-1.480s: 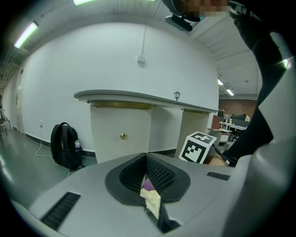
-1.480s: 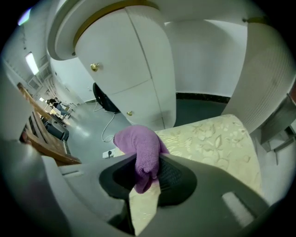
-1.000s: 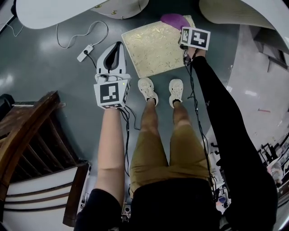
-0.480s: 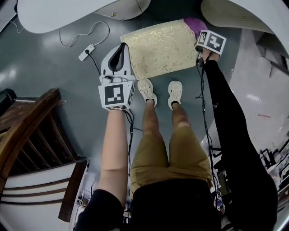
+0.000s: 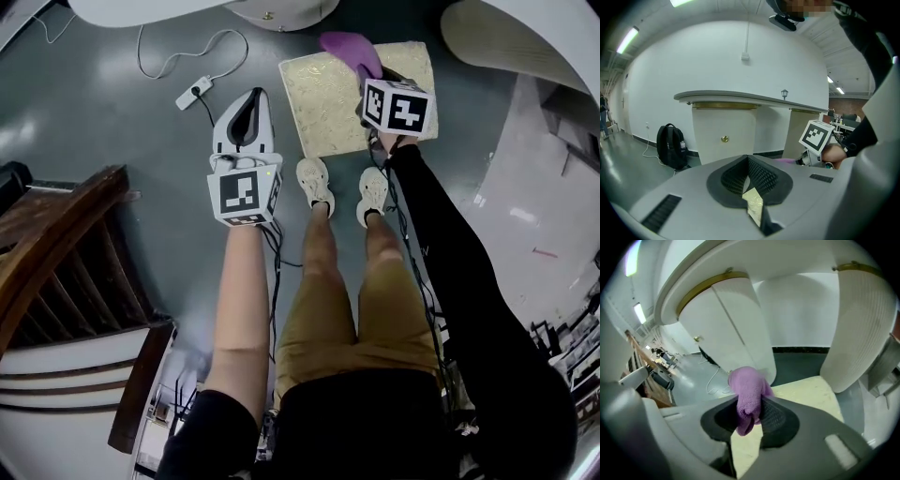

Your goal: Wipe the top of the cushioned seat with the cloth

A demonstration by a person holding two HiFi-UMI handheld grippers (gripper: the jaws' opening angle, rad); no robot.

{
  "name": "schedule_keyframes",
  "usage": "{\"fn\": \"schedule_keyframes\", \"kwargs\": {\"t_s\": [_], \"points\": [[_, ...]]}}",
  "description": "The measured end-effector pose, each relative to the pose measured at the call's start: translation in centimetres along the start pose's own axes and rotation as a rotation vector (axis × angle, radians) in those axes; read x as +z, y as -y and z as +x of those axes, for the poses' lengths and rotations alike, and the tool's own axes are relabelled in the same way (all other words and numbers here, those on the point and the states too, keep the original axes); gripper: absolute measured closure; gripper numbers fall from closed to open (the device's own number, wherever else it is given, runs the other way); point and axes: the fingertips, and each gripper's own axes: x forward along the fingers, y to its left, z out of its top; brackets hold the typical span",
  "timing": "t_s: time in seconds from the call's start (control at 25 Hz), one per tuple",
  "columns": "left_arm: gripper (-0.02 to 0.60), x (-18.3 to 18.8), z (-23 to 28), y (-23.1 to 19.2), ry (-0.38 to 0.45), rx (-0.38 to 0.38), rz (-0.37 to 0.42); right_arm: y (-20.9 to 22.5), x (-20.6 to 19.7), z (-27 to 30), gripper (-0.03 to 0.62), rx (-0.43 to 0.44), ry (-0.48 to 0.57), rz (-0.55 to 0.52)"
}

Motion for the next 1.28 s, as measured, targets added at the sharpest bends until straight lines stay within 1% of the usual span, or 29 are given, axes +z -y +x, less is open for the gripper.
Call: {"fn": "schedule_keyframes", "kwargs": {"t_s": [0.12, 0.2, 0.28, 0.4, 0.48, 0.56, 0.72, 0.84, 1.04, 1.28], "points": [[0.574, -0.7, -0.9, -1.4, 0.000, 0.009, -0.014, -6.7, -3.1, 1.4, 0.507, 0.103, -0.056, -0.033], [0.574, -0.7, -1.4, -2.0, 0.006, 0.015, -0.025, -9.9, -5.4, 2.0, 0.507, 0.138, -0.106, -0.071], [0.574, -0.7, -2.0, -2.4, 0.016, 0.015, -0.038, -11.6, -7.9, 2.5, 0.507, 0.124, -0.181, -0.093], [0.574, -0.9, -2.8, -2.8, 0.018, 0.015, -0.046, -12.2, -11.5, 3.5, 0.508, 0.055, -0.295, -0.121], [0.574, -1.2, -3.3, -3.0, 0.015, 0.017, -0.052, -12.2, -12.3, 4.1, 0.508, 0.034, -0.295, -0.168], [0.574, -1.3, -3.5, -2.9, 0.021, 0.012, -0.057, -12.0, -12.0, 4.0, 0.508, 0.024, -0.274, -0.191], [0.574, -1.5, -3.6, -2.0, 0.021, -0.011, -0.057, -10.0, -10.8, 3.5, 0.507, -0.021, -0.244, -0.156], [0.574, -1.3, -3.2, -1.0, 0.022, -0.027, -0.054, -7.4, -9.5, 3.2, 0.508, -0.064, -0.212, -0.127], [0.574, -1.0, -2.2, 1.1, 0.021, -0.064, -0.038, -1.5, -7.2, 2.4, 0.507, -0.140, -0.155, -0.064], [0.574, -0.3, -1.0, 3.8, 0.017, -0.095, -0.014, 7.0, -5.5, 0.1, 0.507, -0.253, -0.116, -0.031]]}}
